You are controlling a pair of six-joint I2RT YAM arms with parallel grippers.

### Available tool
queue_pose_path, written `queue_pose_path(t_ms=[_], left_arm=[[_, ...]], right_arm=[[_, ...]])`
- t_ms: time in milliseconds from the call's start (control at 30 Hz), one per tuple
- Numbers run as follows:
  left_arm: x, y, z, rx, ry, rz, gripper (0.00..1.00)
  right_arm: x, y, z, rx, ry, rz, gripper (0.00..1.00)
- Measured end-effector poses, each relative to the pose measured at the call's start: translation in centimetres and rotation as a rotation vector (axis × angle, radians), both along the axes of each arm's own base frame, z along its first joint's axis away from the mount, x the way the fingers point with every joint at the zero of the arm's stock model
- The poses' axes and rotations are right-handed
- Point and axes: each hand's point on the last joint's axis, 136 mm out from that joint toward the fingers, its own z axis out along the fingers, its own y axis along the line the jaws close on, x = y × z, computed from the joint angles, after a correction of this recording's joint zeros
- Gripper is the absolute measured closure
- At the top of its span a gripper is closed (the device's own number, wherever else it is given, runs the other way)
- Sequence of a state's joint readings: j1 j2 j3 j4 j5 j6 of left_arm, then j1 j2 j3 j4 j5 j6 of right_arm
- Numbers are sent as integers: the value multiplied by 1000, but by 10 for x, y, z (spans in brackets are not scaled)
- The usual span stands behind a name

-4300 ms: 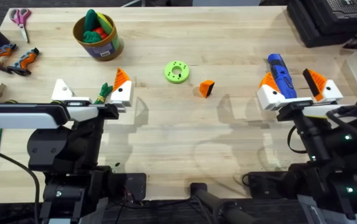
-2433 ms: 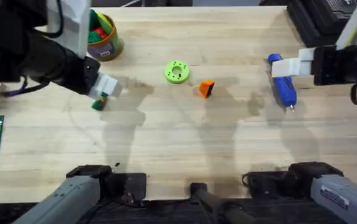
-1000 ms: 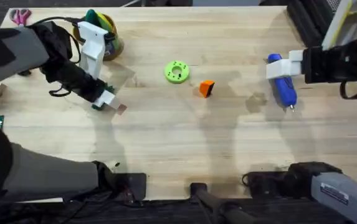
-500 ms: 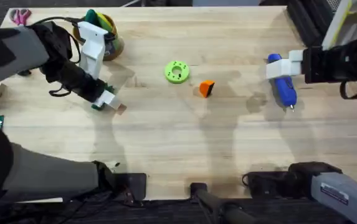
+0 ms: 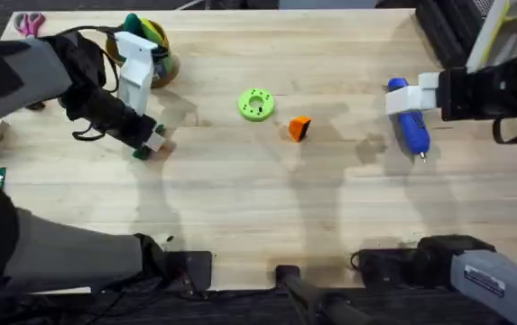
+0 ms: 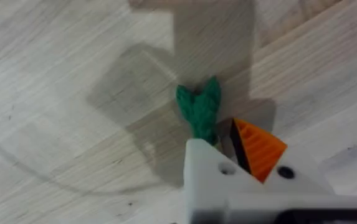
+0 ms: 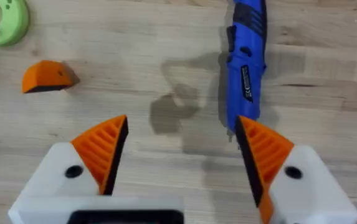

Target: Pick up the gripper from the table and insert it into the empty holder that is missing its gripper. Then pick up a screw, insert it into the mounting hole, and use the screwdriver to tighten it. Finally, clean up the table by picking up the vegetable and placing it into the bucket.

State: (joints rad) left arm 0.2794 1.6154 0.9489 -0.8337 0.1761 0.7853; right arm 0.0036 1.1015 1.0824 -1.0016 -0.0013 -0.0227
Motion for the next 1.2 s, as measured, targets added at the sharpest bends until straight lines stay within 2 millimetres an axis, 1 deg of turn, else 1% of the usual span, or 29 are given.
queue_pose_path(t_ms=[167,200,300,333,367,400,433,600,700,800,933,1067,1133,1200], left_arm=[[0,0,0,0,0,0,996],[0,0,0,2,-1,-5,943],[4,6,0,28,-14,2,504],[4,8,-1,31,-14,5,328],[4,8,-1,34,-14,6,171],[3,8,-1,35,-12,8,62],[3,9,-1,36,-11,8,26],[3,8,-1,32,-9,7,15],[-2,-2,0,-19,6,-1,15],[2,-14,7,-91,-31,-11,15],[10,-29,34,-164,-136,-26,15],[12,-42,70,-213,-254,-50,15],[13,-50,92,-245,-330,-71,15],[13,-62,117,-293,-424,-102,15]], right_arm=[[0,0,0,0,0,0,7],[0,0,0,0,1,0,8],[0,0,0,0,0,0,8],[0,0,0,0,0,0,8],[0,0,0,0,1,0,8],[0,0,0,0,0,0,8],[0,0,0,0,0,0,7],[0,0,0,0,0,0,7],[0,0,0,0,1,0,9],[0,0,0,0,1,0,7],[0,0,0,0,1,0,8],[0,0,0,0,0,0,8],[0,0,0,0,0,0,8],[0,0,0,0,1,0,8]])
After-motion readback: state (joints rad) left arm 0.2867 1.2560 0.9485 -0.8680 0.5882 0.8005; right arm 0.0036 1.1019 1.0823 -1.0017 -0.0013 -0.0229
